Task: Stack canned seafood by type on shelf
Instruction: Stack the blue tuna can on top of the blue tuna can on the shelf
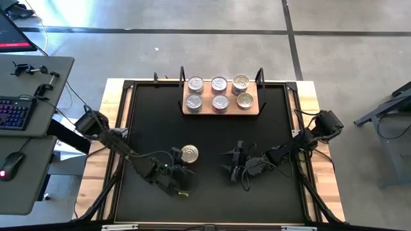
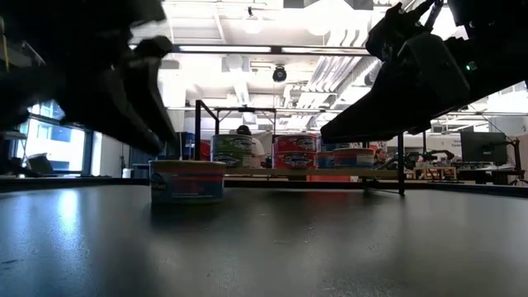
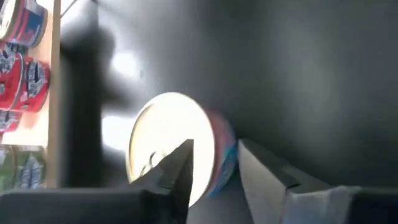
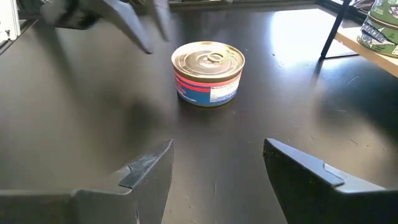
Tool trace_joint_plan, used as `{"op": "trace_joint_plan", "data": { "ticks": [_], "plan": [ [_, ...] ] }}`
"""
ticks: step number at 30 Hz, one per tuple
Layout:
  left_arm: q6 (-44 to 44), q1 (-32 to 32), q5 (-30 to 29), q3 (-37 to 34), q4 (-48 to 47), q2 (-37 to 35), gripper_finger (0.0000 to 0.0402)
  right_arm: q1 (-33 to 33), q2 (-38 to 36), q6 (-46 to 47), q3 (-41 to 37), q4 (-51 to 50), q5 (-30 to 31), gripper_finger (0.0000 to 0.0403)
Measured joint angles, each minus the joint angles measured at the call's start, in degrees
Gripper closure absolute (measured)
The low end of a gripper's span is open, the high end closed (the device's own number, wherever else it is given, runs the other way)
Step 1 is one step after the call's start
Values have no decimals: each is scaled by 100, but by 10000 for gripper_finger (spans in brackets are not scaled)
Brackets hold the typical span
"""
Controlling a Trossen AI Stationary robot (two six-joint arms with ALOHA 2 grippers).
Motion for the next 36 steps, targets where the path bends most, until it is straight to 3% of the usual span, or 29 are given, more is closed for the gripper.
{"op": "trace_joint_plan", "data": {
  "ticks": [3,7,12,16,19,29,36],
  "plan": [
    [383,191,16,-196,-46,0,263,0,0,0,0,0,-1,163],
    [875,475,474,-451,270,0,265,0,0,-7,0,1,-1,163],
    [1063,702,786,-538,781,-20,320,148,0,-486,0,174,-180,163],
    [1048,871,1264,-532,1311,-24,383,258,0,-1031,0,551,-803,163],
    [1035,998,1653,-535,1700,-20,395,236,0,-1714,55,657,-1050,163],
    [901,1092,1829,-556,2770,7,401,209,0,-3681,1001,-1271,-638,163],
    [712,1092,1881,-554,3244,4,401,-14,0,-4111,1354,-1933,-387,160]
  ]
}}
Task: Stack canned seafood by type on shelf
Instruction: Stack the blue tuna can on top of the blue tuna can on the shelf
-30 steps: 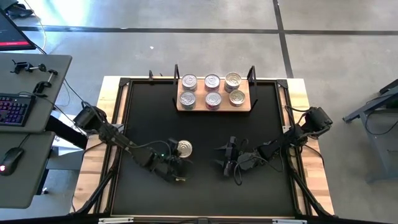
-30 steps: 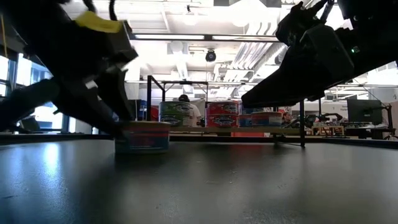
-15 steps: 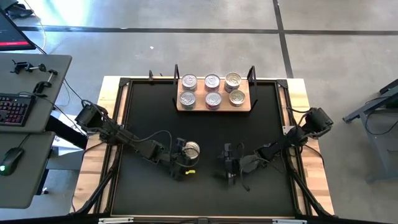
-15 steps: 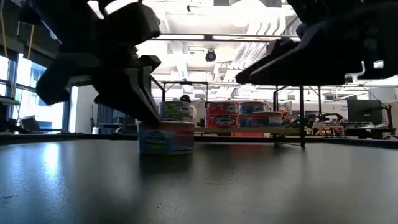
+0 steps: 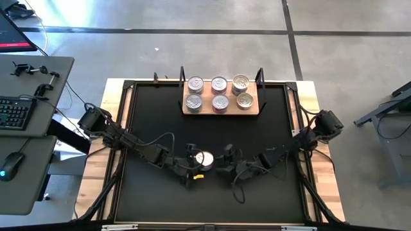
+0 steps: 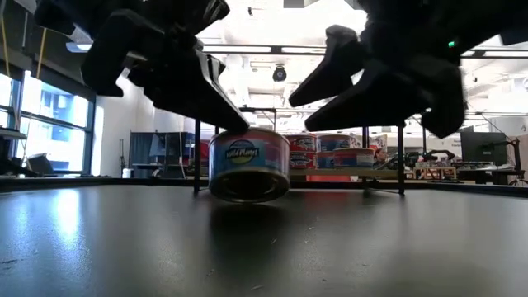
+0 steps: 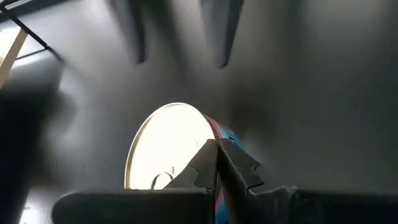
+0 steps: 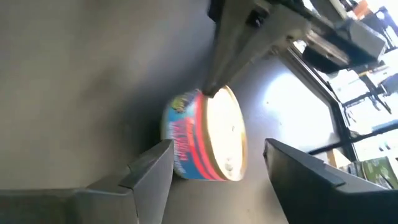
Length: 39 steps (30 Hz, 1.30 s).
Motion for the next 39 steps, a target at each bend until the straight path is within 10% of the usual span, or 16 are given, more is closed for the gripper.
{"op": "trace_joint_plan", "data": {
  "ticks": [27,39],
  "plan": [
    [-104,157,78,17,597,-17,400,-276,1462,-597,10,2259,-192,130],
    [797,-553,-254,310,-294,-33,380,307,1226,850,10,1791,1191,130]
  ]
}}
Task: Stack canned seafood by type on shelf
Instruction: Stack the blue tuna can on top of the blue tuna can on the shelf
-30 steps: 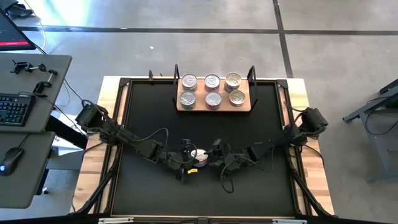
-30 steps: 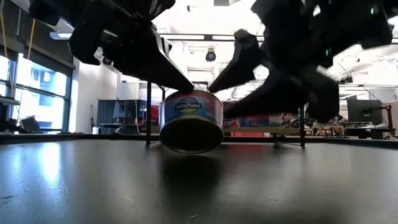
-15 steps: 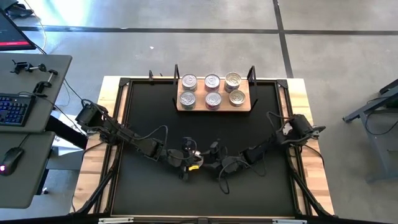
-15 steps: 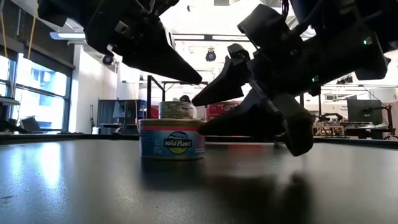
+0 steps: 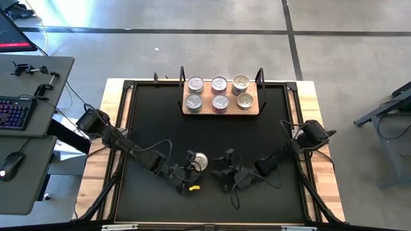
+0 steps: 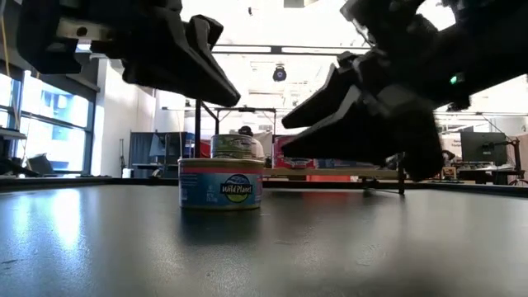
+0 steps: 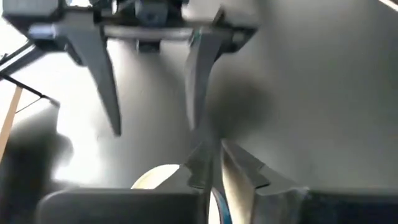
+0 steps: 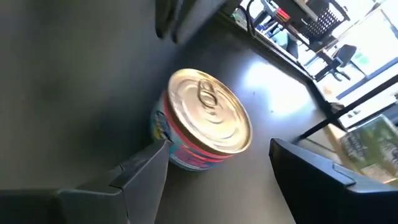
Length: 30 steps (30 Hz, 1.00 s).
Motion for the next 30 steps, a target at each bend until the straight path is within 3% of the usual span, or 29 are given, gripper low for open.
{"op": "trace_joint_plan", "data": {
  "ticks": [6,10,13,17,23,30],
  "plan": [
    [104,153,25,-2,-179,214,305,214,-7,639,0,-35,16,130],
    [302,228,53,-2,-192,483,266,307,-7,527,0,-38,323,130],
    [233,255,-8,-2,-270,631,259,413,-7,176,0,31,741,130],
    [4,260,-283,9,-435,697,289,602,-7,-308,0,142,1278,130],
    [-121,296,-329,12,-411,692,387,754,-8,-942,-2,182,1410,130],
    [-719,439,-117,-17,52,645,400,561,-9,-707,-2,130,1090,121]
  ]
}}
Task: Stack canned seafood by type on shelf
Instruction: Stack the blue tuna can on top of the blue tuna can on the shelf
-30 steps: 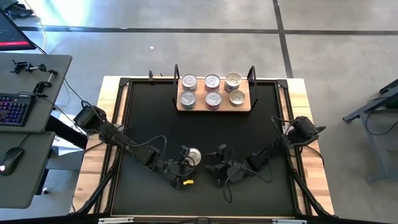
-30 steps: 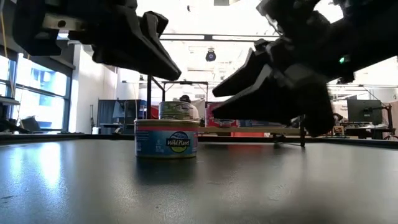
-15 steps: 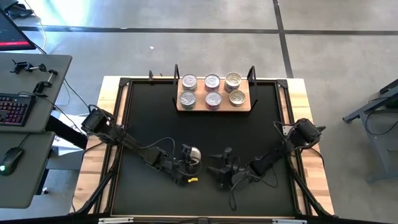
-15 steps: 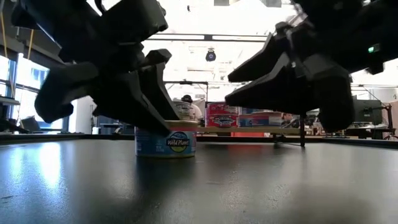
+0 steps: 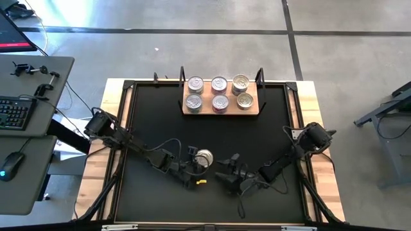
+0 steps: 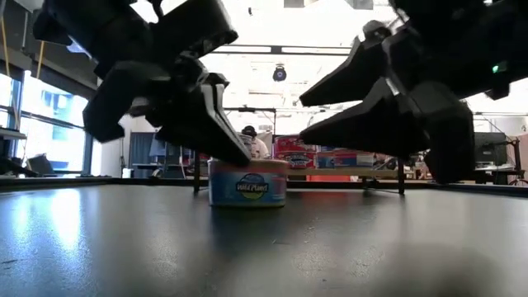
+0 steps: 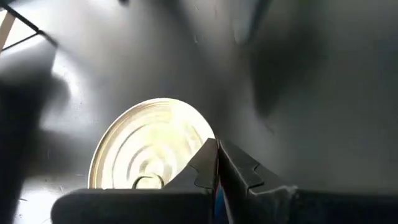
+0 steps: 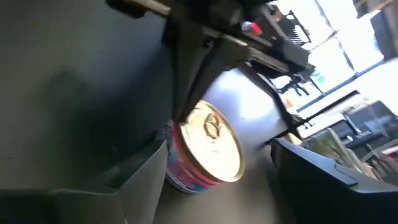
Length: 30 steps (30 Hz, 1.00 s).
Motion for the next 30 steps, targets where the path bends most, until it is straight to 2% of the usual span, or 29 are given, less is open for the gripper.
{"op": "trace_joint_plan", "data": {
  "ticks": [4,9,14,20,25,30],
  "plan": [
    [-318,60,79,-3,253,-122,401,-162,-2,57,159,-488,-399,99],
    [-839,251,647,0,511,-138,401,-372,-4,12,680,-1716,-642,78],
    [-1000,422,793,0,751,-147,401,-590,-4,-323,957,-2481,-1419,75],
    [-1046,507,1132,0,1039,-147,401,-731,-4,-273,960,-2653,-1141,76],
    [-1068,479,1167,4,1134,-153,401,-758,-4,-247,955,-2710,-1138,101],
    [-1096,420,1052,4,1114,-214,401,-756,-2,319,951,-2779,-1262,178]
  ]
}}
